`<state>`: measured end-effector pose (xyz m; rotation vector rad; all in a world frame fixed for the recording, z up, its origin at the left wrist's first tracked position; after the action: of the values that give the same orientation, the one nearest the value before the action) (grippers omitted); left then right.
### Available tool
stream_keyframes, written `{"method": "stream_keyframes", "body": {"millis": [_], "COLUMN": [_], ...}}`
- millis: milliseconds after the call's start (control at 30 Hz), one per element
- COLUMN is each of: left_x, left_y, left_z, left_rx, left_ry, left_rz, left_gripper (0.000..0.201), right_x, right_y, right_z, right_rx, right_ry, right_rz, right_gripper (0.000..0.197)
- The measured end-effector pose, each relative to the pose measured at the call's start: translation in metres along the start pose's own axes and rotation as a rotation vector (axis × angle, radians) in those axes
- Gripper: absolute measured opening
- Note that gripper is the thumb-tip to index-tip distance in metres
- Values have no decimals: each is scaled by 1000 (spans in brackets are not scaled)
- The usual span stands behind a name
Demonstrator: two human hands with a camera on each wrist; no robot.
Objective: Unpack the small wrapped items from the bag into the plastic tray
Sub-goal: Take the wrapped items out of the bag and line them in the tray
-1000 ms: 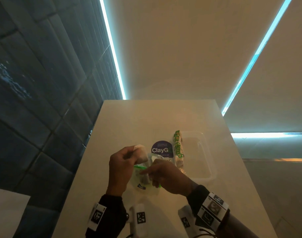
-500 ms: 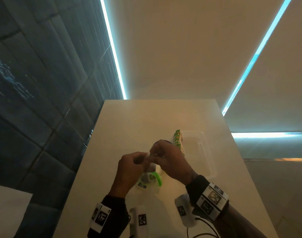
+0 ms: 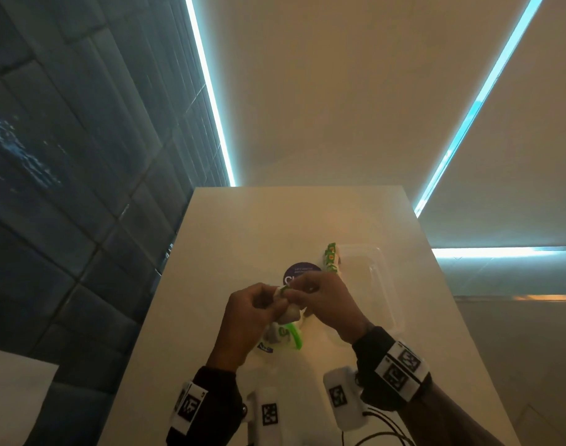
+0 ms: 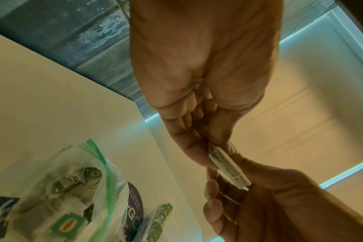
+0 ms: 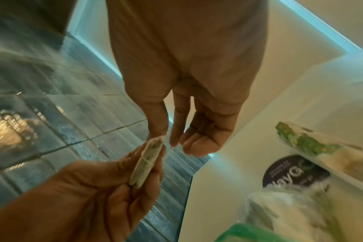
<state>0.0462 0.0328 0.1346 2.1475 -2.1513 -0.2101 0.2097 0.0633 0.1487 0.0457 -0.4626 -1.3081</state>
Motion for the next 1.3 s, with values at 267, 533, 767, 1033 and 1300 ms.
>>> {"method": "stream_keyframes", "body": {"millis": [267,533,767,1033,1300], "left_x": [-1,-5,8,4,4], "left_y": [1,5,-10,-40,-37], "left_z": [2,18,90,118,122], "left_rx": [-12,-157,-584,-754,-670], "left_ry": [42,33,108,90,110], "left_rz": [-61,-2,60,61,16], "left_gripper": [42,12,12,19,19], "right_x": [5,0,-2,-1,-6], "right_y": [-6,-3,3,6,12], "right_z": [-12,-25,-58,-73,-87], "right_rx": [-372,-422,-446,-439,-437], "right_ry": [-188,-244,-378,-420,-434], "right_rz": [165,101,11,15,-1], "right_gripper": [25,26,33,30,22]}}
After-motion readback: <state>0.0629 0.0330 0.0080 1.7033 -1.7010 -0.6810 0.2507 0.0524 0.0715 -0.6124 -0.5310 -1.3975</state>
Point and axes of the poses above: each hand's wrist, its own x-axis away from the middle knuckle, its own y-axis out of the back of the hand, z = x × y, the point moved 3 cm from there along -x, towards the middle knuckle, and after that the axes turned 11 degrees about -y, right-handed, at the moved point
